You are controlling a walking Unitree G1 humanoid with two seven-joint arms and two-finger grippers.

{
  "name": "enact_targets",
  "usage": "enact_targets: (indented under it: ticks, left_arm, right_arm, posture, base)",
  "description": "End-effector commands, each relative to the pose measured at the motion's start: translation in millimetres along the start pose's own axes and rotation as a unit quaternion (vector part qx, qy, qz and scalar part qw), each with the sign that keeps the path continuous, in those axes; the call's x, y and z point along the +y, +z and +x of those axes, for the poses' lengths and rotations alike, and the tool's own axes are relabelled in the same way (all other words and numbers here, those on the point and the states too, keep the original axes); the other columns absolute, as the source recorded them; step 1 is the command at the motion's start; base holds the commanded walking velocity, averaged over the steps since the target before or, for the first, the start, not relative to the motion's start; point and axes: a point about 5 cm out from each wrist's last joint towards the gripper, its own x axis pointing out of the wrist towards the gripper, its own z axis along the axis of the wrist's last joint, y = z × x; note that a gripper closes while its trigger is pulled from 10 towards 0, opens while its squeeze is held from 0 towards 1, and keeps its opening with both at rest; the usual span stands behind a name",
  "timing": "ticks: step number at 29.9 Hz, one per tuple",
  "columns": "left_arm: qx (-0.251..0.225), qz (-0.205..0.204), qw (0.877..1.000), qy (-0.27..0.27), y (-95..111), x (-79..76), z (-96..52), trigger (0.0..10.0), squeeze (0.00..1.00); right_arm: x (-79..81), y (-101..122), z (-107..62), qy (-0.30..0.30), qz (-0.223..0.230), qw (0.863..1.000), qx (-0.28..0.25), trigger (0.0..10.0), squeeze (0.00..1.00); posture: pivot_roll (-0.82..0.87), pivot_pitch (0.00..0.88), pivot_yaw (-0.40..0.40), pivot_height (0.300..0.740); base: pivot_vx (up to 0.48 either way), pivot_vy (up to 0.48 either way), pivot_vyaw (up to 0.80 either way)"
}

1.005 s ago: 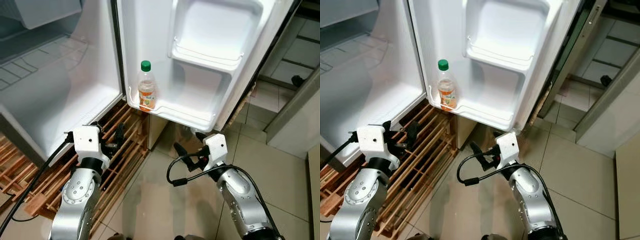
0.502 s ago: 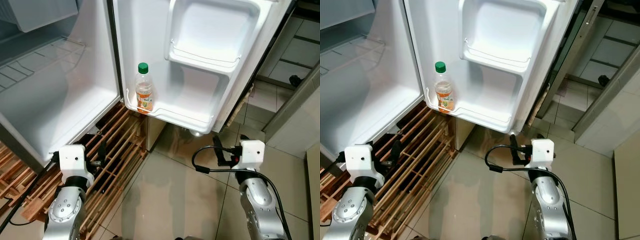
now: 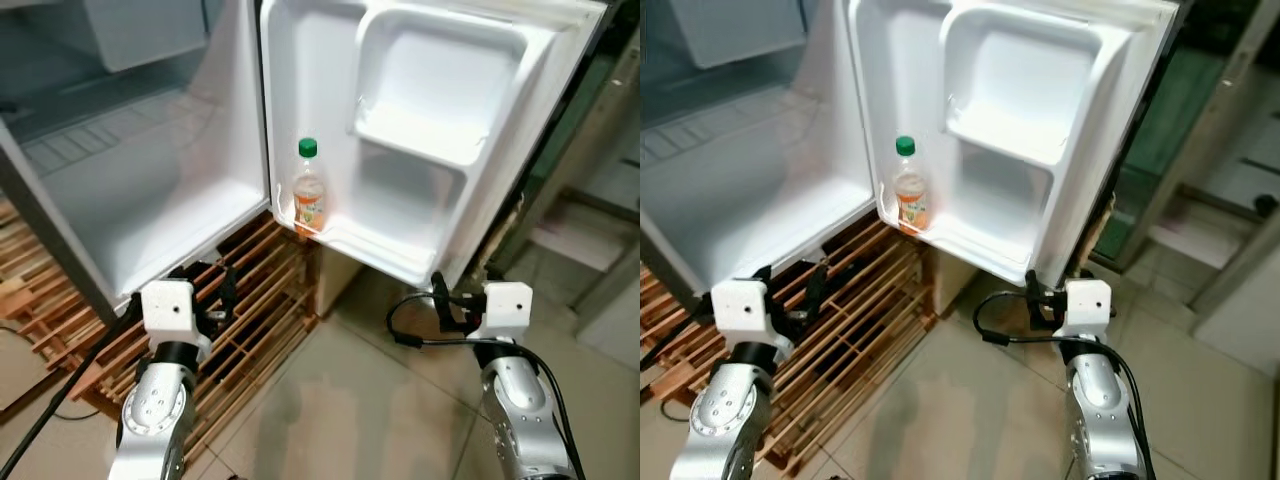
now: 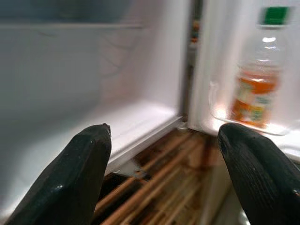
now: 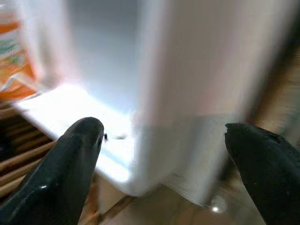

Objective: Restocking fridge

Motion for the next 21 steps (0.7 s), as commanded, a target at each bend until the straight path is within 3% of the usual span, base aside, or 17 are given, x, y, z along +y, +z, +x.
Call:
enact_targets:
  ticks: [1, 5, 6, 9, 10, 12, 14, 18, 20, 21]
  left_arm:
    - [0.011, -0.003, 1.000, 0.003, -5, 2.0, -3.3, 10.0, 0.00]
    - [0.008, -0.006, 1.000, 0.011, -4, 2.3, -2.7, 10.0, 0.00]
    - [0.007, -0.007, 1.000, 0.005, -4, 0.2, -1.4, 10.0, 0.00]
    - [0.007, -0.008, 1.000, 0.000, -5, -1.2, -0.7, 10.0, 0.00]
    - [0.009, -0.006, 1.000, -0.005, -6, -2.3, -0.9, 10.0, 0.00]
    - [0.010, -0.006, 1.000, -0.006, -6, -2.7, -1.1, 10.0, 0.00]
    - [0.014, -0.003, 1.000, -0.008, -9, -3.0, -1.8, 10.0, 0.00]
    - [0.028, 0.003, 1.000, -0.013, -17, -3.5, -3.1, 10.0, 0.00]
    - [0.043, 0.004, 0.999, -0.018, -25, -4.5, -3.5, 10.0, 0.00]
    - [0.043, 0.004, 0.999, -0.018, -25, -4.5, -3.5, 10.0, 0.00]
  right_arm:
    - [6.6, 2, 1.6, 0.019, 0.000, 1.000, -0.004, 10.0, 0.04]
    - [11.9, -2, -2.2, 0.041, -0.001, 0.999, 0.000, 10.0, 0.03]
    - [20.8, -12, -13.5, 0.107, -0.014, 0.994, 0.016, 10.0, 0.01]
    - [24.1, -21, -23.8, 0.150, -0.027, 0.988, 0.032, 10.0, 0.01]
    - [15.8, -46, -35.4, 0.160, -0.030, 0.983, 0.084, 10.0, 0.00]
    - [10.8, -56, -40.5, 0.160, -0.033, 0.981, 0.105, 10.0, 0.00]
    - [0.9, -78, -49.4, 0.156, -0.033, 0.974, 0.162, 10.0, 0.00]
    - [-11.2, -94, -58.0, 0.133, -0.022, 0.966, 0.222, 10.0, 0.00]
    - [-28.2, -106, -65.6, 0.094, -0.043, 0.955, 0.277, 10.0, 0.00]
    - [-28.2, -106, -65.6, 0.094, -0.043, 0.955, 0.277, 10.0, 0.00]
  posture:
    - [-0.05, 0.000, -0.019, 0.740]
    - [-0.06, 0.000, -0.018, 0.740]
    - [-0.06, 0.000, -0.016, 0.740]
    - [-0.06, 0.000, -0.016, 0.740]
    - [-0.06, 0.000, -0.012, 0.740]
    - [-0.06, 0.000, -0.012, 0.740]
    - [-0.07, 0.000, -0.012, 0.740]
    - [-0.07, 0.000, -0.007, 0.740]
    - [-0.07, 0.000, -0.005, 0.740]
    - [-0.07, 0.000, -0.005, 0.740]
  base:
    - [0.394, -0.270, 0.78]
    - [0.098, -0.068, 0.78]
    - [0.000, 0.000, 0.00]
    - [0.000, 0.000, 0.00]
    - [0.000, 0.000, 0.00]
    - [0.000, 0.000, 0.00]
    - [0.000, 0.000, 0.00]
    - [0.000, 0.000, 0.00]
    - [0.000, 0.000, 0.00]
    - [0.000, 0.000, 0.00]
